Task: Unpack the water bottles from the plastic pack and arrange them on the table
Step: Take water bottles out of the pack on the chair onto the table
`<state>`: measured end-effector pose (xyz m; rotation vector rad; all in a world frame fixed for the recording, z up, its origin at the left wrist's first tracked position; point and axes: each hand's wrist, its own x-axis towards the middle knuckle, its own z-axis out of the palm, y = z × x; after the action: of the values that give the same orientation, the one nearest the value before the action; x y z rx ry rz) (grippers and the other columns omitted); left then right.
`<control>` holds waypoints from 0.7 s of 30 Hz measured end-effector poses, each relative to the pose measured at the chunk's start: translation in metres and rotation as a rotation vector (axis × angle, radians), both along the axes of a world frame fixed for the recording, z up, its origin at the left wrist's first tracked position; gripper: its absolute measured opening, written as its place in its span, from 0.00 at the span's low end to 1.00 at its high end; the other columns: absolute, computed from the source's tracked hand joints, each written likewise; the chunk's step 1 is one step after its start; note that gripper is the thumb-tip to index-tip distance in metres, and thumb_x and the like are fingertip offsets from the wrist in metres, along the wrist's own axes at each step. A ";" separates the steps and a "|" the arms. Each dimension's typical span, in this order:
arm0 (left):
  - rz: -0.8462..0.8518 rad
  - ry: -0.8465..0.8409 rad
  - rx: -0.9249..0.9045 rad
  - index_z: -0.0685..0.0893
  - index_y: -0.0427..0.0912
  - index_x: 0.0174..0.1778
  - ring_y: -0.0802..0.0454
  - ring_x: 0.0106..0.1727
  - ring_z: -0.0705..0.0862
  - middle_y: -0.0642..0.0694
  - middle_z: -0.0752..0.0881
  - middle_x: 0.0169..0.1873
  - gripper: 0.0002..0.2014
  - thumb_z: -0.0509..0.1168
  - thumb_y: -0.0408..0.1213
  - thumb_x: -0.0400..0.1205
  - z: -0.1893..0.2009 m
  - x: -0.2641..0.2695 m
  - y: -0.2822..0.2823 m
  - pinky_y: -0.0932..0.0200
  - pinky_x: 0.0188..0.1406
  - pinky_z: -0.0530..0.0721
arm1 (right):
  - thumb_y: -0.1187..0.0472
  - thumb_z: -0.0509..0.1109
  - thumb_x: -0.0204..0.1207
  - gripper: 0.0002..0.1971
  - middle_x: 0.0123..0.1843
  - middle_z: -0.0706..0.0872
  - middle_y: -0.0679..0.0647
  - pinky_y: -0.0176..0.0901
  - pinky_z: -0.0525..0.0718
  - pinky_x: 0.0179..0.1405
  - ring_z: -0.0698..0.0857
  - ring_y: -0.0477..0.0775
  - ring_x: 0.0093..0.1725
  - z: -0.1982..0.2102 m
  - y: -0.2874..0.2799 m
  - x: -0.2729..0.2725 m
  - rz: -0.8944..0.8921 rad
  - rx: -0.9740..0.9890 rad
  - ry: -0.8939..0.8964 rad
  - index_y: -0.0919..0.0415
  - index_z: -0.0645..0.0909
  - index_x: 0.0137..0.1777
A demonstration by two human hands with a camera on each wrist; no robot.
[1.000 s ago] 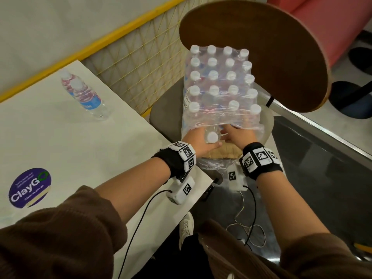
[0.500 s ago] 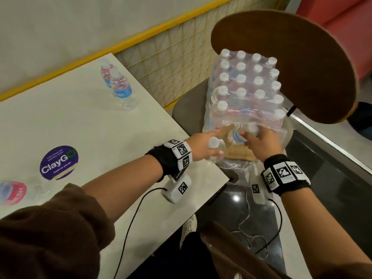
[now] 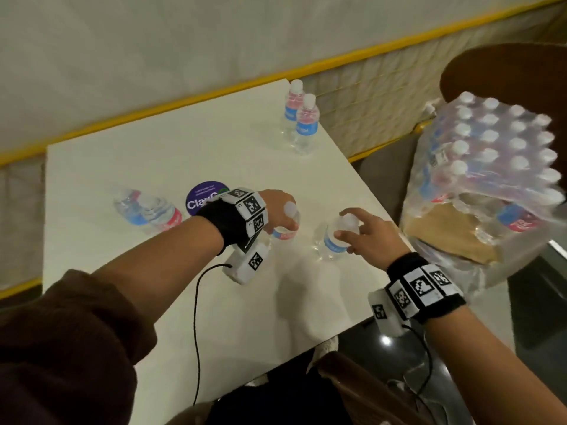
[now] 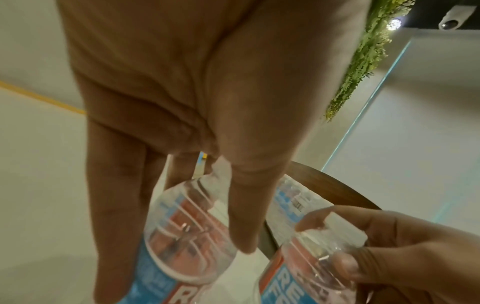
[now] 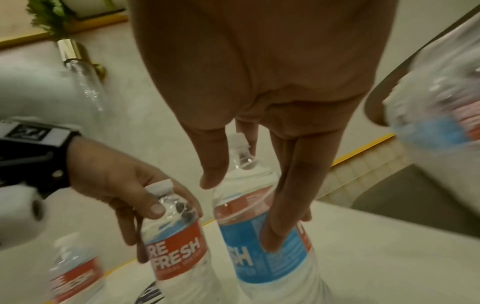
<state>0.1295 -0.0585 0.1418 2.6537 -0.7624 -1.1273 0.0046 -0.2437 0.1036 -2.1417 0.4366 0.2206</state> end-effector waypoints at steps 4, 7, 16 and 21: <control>-0.039 -0.100 0.122 0.80 0.42 0.64 0.53 0.33 0.78 0.48 0.82 0.50 0.19 0.68 0.45 0.79 0.004 0.003 0.047 0.65 0.23 0.71 | 0.50 0.74 0.72 0.18 0.51 0.87 0.58 0.50 0.87 0.51 0.87 0.60 0.45 -0.004 0.066 0.026 0.112 -0.020 0.005 0.45 0.78 0.61; -0.027 -0.162 0.158 0.80 0.46 0.46 0.54 0.31 0.75 0.49 0.80 0.42 0.09 0.68 0.47 0.77 0.003 0.007 0.075 0.63 0.23 0.66 | 0.50 0.72 0.73 0.21 0.53 0.86 0.57 0.47 0.86 0.51 0.86 0.58 0.45 -0.005 0.105 0.043 0.139 -0.023 -0.014 0.46 0.76 0.65; 0.171 -0.282 0.052 0.83 0.44 0.64 0.42 0.59 0.83 0.43 0.83 0.62 0.18 0.64 0.34 0.78 0.018 0.019 0.135 0.60 0.46 0.77 | 0.50 0.73 0.73 0.35 0.61 0.82 0.59 0.42 0.75 0.52 0.81 0.58 0.55 -0.015 0.157 0.058 0.106 -0.021 0.011 0.51 0.61 0.77; 0.172 -0.204 0.050 0.86 0.47 0.61 0.45 0.57 0.84 0.44 0.84 0.62 0.20 0.67 0.26 0.75 0.022 0.023 0.147 0.59 0.46 0.78 | 0.52 0.75 0.72 0.36 0.64 0.81 0.57 0.43 0.77 0.55 0.80 0.54 0.53 -0.019 0.175 0.068 0.111 0.018 -0.003 0.49 0.62 0.77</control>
<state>0.1522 0.0887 0.1637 2.8430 -0.5286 -0.8539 0.0728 -0.0688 0.0848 -2.1502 0.3126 0.2828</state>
